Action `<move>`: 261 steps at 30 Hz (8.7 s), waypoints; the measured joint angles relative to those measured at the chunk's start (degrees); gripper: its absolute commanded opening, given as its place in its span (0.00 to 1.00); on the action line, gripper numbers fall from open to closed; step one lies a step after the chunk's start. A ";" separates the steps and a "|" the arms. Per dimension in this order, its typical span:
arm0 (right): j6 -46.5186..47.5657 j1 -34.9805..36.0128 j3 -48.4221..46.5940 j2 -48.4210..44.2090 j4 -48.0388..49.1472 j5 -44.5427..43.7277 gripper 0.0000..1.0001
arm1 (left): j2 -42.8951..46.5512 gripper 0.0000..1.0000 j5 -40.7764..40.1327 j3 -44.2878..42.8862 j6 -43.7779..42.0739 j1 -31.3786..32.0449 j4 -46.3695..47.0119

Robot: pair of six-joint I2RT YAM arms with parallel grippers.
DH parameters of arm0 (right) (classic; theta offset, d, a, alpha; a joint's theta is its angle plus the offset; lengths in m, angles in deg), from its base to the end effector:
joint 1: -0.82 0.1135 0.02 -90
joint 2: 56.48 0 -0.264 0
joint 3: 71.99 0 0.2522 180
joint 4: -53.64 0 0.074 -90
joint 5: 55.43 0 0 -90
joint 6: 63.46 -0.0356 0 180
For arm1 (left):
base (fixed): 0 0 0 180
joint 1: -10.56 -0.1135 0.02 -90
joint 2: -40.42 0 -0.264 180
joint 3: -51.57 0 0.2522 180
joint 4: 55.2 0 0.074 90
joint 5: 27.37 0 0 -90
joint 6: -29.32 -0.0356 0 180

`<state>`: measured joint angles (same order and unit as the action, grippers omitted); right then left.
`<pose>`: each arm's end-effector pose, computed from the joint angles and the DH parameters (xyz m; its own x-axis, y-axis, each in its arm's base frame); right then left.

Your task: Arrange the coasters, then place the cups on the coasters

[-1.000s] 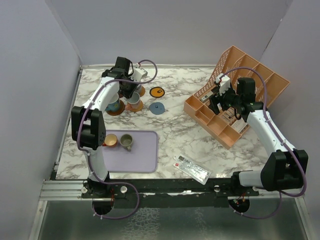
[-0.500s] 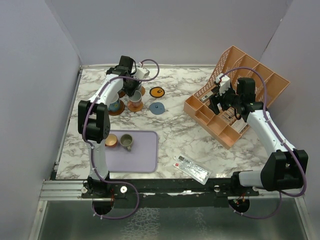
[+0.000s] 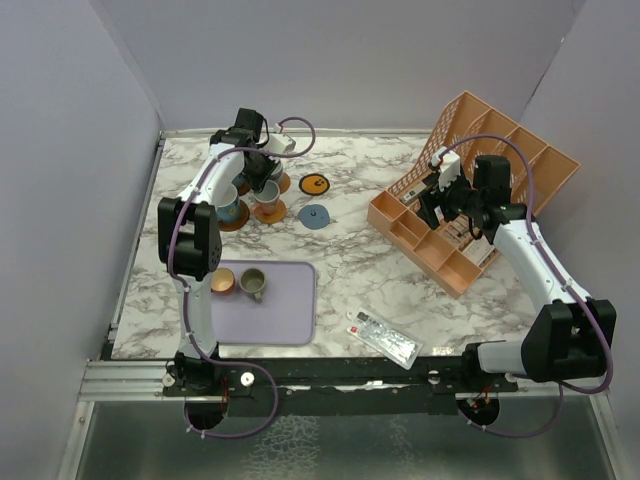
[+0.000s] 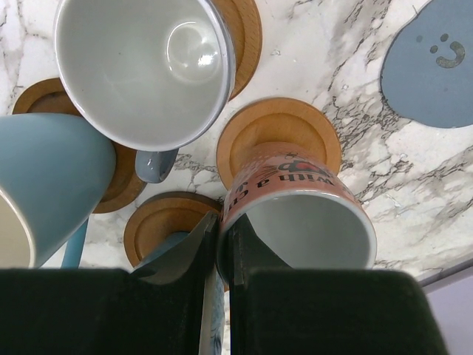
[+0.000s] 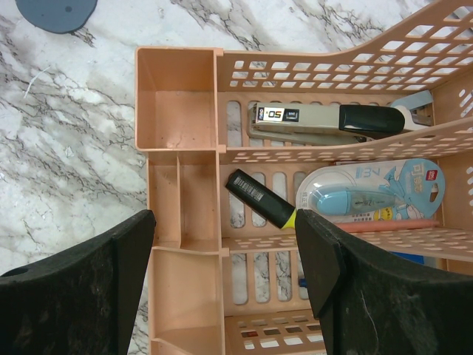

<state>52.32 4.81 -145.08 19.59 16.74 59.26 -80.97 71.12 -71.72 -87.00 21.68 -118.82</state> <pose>0.2882 0.0350 0.2884 -0.4094 -0.4247 -0.8075 -0.6231 0.7767 -0.0926 0.4516 -0.0941 0.2510 -0.6595 0.5765 -0.4823 0.6156 0.7825 0.0935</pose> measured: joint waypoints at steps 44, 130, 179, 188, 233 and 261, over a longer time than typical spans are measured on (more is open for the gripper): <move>0.02 0.00 0.00 0.00 -0.02 0.00 0.78 | -5.62 0.49 1.11 -10.97 -0.44 -0.28 -5.25; -0.02 0.00 0.00 0.87 -0.07 1.38 0.78 | 53.46 0.59 6.84 54.60 -6.67 1.40 0.09; 0.00 0.00 0.00 2.27 -0.46 0.44 0.78 | 44.74 0.54 4.68 55.01 -5.55 18.64 5.18; 0.02 0.00 0.00 3.87 -0.59 0.15 0.78 | 44.50 0.64 -0.15 55.60 -2.73 18.64 4.33; 0.04 0.00 0.00 4.07 -0.85 -0.26 0.78 | 40.19 0.52 0.57 53.83 -3.78 28.17 4.46; 0.48 0.00 0.00 4.07 -0.85 -0.90 0.78 | 33.53 0.00 -0.48 44.11 -5.18 27.21 1.16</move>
<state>52.80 4.81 -145.08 23.66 15.89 58.36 -47.44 70.64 -27.62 -92.18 48.89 -117.66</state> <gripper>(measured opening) 0.779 0.067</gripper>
